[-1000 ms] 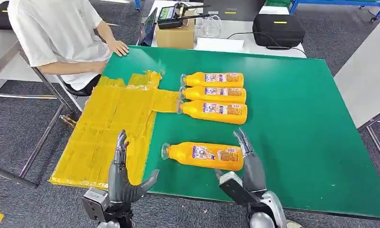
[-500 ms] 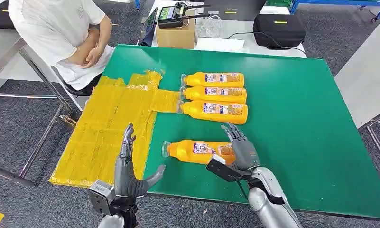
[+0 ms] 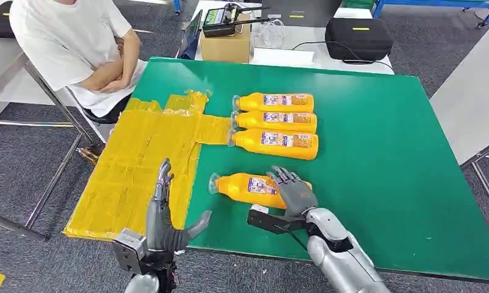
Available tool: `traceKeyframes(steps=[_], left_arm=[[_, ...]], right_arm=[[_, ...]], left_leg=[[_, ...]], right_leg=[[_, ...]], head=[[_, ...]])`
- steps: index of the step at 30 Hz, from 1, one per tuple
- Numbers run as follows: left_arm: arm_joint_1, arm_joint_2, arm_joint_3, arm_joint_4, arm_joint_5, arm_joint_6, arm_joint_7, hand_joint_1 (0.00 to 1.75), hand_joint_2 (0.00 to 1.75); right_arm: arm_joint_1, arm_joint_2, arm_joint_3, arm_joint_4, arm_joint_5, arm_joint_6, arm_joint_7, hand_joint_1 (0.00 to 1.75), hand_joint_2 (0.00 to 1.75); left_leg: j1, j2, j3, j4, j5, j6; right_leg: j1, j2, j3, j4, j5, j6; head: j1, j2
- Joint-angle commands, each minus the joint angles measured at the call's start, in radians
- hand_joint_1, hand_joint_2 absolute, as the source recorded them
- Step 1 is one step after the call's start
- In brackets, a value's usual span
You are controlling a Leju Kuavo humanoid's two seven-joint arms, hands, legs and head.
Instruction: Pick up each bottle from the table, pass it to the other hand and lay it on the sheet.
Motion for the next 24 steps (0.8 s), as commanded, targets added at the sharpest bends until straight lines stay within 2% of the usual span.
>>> traceKeyframes(steps=[1,6,17,18,19,20,24], left_arm=[[-0.007,-0.005,0.050,0.030,-0.016,0.010,0.011,0.00,1.75],[0.000,-0.014,0.068,0.021,-0.035,0.013,0.022,0.00,1.75],[0.006,-0.019,0.087,0.005,-0.061,0.011,0.034,0.00,1.75],[0.005,-0.016,0.087,0.004,-0.065,0.007,0.036,0.00,1.75],[0.004,-0.016,0.088,0.005,-0.068,0.005,0.038,0.00,1.75],[0.003,-0.015,0.089,0.007,-0.070,0.004,0.039,0.00,1.75],[-0.008,-0.013,0.087,0.021,-0.073,0.001,0.039,0.00,1.75]], right_arm=[[-0.127,-0.001,0.143,0.126,0.070,0.028,0.098,0.00,1.75],[-0.153,0.008,0.163,0.141,0.121,0.059,0.173,0.00,1.75],[-0.159,0.025,0.150,0.161,0.165,0.079,0.232,0.00,1.75],[-0.157,0.026,0.135,0.160,0.131,0.095,0.208,0.09,1.75],[-0.156,0.025,0.130,0.162,0.120,0.101,0.203,1.55,1.75],[-0.157,0.023,0.127,0.169,0.109,0.113,0.197,1.75,1.75],[-0.161,0.010,0.124,0.217,0.056,0.137,0.164,1.75,1.75]], left_leg=[[0.000,0.002,0.003,-0.002,0.000,0.003],[0.000,0.001,0.003,-0.003,0.000,0.003],[0.000,0.000,0.003,-0.002,0.000,0.002],[0.000,0.000,0.004,-0.003,0.000,0.003],[0.000,0.000,0.003,-0.002,0.000,0.002],[0.000,0.000,0.002,-0.001,0.000,0.002],[0.000,-0.001,0.004,-0.003,0.000,0.003]], right_leg=[[0.001,0.003,0.002,-0.002,0.001,-0.004],[0.001,0.002,0.003,-0.002,0.000,-0.005],[0.001,0.001,0.002,-0.002,0.000,-0.004],[0.001,0.000,0.003,-0.003,0.000,-0.005],[0.001,0.000,0.002,-0.002,0.000,-0.004],[0.000,0.000,0.002,-0.001,0.000,-0.003],[0.001,0.000,0.004,-0.003,0.001,-0.005]], head=[[0.000,0.000],[0.000,0.000],[0.000,0.000],[0.000,0.000],[0.000,0.000],[0.000,0.000],[0.000,0.000]])
